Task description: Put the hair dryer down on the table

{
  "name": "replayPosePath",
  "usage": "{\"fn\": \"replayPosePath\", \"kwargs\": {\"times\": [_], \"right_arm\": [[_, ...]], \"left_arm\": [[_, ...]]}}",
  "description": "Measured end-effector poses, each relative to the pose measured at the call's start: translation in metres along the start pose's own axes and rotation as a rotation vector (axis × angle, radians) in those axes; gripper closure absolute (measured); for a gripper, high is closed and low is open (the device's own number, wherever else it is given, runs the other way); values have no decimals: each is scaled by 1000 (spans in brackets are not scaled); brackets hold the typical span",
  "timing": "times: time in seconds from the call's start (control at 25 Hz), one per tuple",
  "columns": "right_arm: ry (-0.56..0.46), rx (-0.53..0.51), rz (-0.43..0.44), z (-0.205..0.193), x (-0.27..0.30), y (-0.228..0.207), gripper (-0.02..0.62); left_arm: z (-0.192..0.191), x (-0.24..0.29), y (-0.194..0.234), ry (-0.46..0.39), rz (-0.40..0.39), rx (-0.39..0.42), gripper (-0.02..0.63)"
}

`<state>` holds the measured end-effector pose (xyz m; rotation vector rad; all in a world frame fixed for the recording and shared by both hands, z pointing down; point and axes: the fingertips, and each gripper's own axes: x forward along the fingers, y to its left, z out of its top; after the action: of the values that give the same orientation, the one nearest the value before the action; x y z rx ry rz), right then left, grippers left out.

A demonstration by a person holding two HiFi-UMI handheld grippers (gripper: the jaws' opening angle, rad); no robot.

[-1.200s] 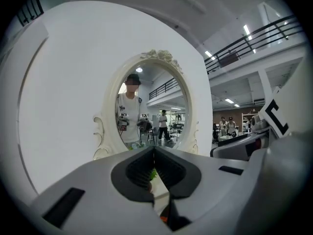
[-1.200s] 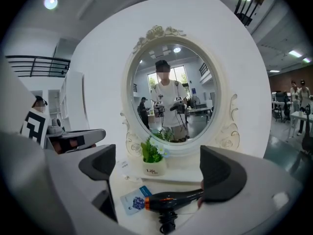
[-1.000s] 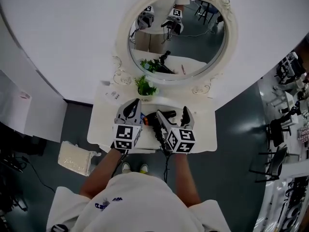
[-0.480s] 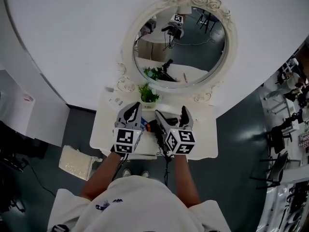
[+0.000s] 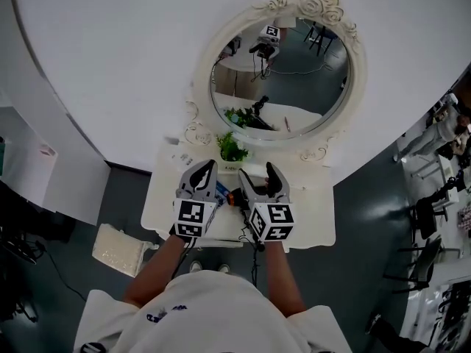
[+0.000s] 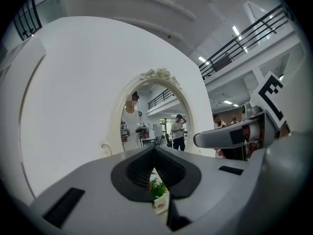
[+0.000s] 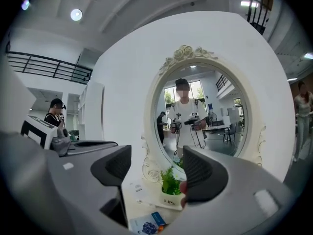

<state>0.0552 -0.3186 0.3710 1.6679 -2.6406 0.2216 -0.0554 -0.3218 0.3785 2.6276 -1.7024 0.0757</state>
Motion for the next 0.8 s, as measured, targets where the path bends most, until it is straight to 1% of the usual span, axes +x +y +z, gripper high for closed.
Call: {"fn": "replayPosePath", "kwargs": {"times": [0.08, 0.12, 0.24, 0.4, 0.68, 0.8], "right_arm": [[-7, -8, 2, 1, 0, 3, 283], [-9, -10, 4, 1, 0, 4, 314], [-14, -20, 10, 3, 1, 9, 353], [-21, -32, 4, 5, 1, 10, 427], [-22, -34, -7, 5, 1, 8, 508], [-26, -34, -19, 4, 0, 5, 546]], "left_arm": [[1, 0, 1, -4, -1, -4, 597], [1, 0, 1, -4, -2, -4, 597], [-1, 0, 1, 2, -6, 5, 597], [-2, 2, 0, 0, -10, 7, 597], [-9, 4, -1, 24, -14, 8, 597], [-4, 5, -3, 1, -18, 3, 597]]}}
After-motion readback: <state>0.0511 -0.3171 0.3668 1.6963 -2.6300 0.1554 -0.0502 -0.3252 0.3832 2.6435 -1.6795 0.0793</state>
